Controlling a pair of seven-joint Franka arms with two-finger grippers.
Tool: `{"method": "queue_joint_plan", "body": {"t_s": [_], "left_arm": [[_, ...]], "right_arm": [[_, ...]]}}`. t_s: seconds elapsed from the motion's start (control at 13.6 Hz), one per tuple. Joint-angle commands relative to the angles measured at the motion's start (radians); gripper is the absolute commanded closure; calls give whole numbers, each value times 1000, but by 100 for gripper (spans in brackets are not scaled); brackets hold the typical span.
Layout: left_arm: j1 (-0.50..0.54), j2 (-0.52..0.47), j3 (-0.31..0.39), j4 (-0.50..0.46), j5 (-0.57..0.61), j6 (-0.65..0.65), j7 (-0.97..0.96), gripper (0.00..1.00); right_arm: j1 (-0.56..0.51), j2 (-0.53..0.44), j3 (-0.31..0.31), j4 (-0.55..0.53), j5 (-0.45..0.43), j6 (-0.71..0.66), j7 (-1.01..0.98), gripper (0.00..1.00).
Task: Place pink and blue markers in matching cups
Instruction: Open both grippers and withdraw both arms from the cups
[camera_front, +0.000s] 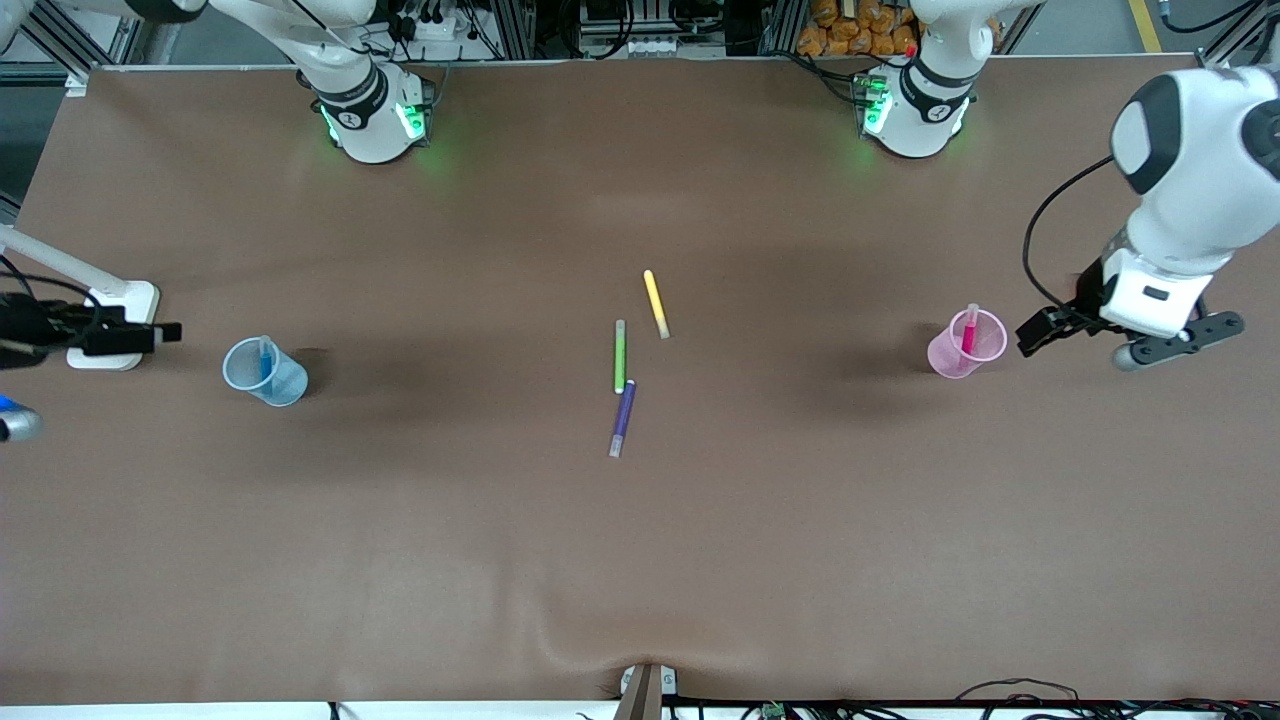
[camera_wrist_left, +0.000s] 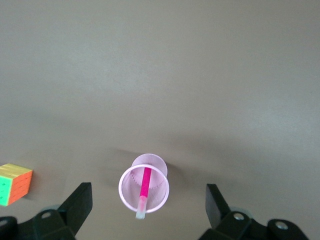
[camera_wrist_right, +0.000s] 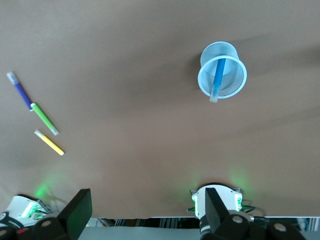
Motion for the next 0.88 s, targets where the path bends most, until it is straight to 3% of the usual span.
{"method": "queue_joint_plan", "body": {"t_s": [0.0, 0.37, 0.59, 0.73, 0.81], "left_arm": [[8, 0, -17, 138, 18, -187, 10, 0], [17, -12, -54, 379, -8, -420, 41, 0], [18, -18, -49, 444, -49, -509, 165, 0], [17, -32, -54, 471, -43, -571, 168, 0], [17, -34, -57, 493, -37, -594, 168, 0]], "right_arm": [[14, -108, 30, -12, -29, -11, -6, 0], [51, -220, 51, -21, -75, -14, 22, 0], [106, -225, 51, -32, -120, -14, 147, 0], [118, -295, 50, -146, -121, 47, 180, 0], [117, -376, 47, -269, -121, 122, 179, 0]]}}
